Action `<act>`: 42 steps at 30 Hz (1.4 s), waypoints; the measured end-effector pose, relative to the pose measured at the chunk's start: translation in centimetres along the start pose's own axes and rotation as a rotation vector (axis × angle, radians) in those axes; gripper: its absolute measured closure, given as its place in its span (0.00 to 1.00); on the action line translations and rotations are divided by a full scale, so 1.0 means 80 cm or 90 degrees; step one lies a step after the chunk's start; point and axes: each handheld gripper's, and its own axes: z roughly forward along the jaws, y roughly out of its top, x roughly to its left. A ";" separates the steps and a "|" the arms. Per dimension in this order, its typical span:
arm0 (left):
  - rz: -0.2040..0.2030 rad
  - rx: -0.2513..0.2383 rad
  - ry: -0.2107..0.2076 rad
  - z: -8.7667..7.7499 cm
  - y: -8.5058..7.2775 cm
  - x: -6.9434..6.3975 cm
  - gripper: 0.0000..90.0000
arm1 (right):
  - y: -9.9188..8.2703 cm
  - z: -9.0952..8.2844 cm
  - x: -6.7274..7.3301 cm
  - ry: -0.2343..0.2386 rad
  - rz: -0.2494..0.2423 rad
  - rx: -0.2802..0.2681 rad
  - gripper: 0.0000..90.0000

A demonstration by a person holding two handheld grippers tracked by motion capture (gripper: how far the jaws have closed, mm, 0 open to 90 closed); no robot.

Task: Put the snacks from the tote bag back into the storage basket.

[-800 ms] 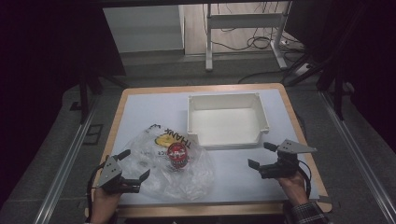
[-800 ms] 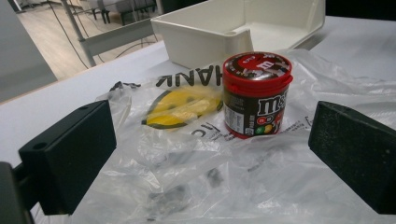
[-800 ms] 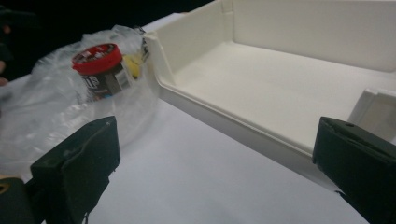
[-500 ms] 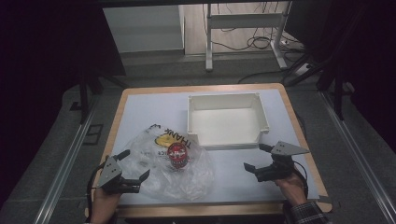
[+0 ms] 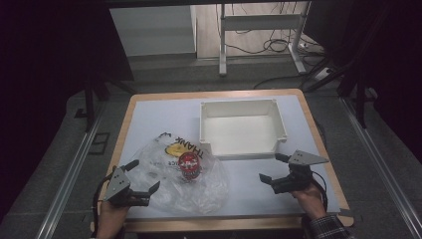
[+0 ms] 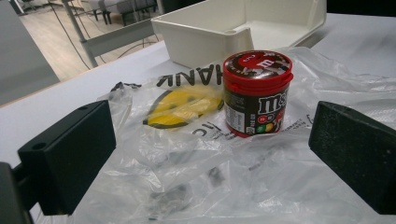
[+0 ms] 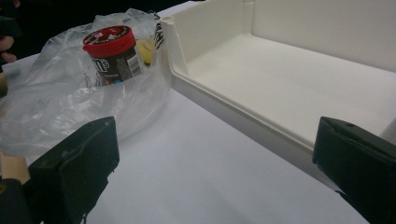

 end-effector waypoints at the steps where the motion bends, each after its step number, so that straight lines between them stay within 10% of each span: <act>1: -0.001 -0.001 0.000 0.000 0.000 0.000 0.01 | 0.001 -0.001 0.001 0.000 -0.002 -0.006 0.01; 42: 0.007 -0.011 0.011 -0.002 0.001 -0.001 0.01 | 0.008 0.025 0.022 0.047 -0.044 0.006 0.01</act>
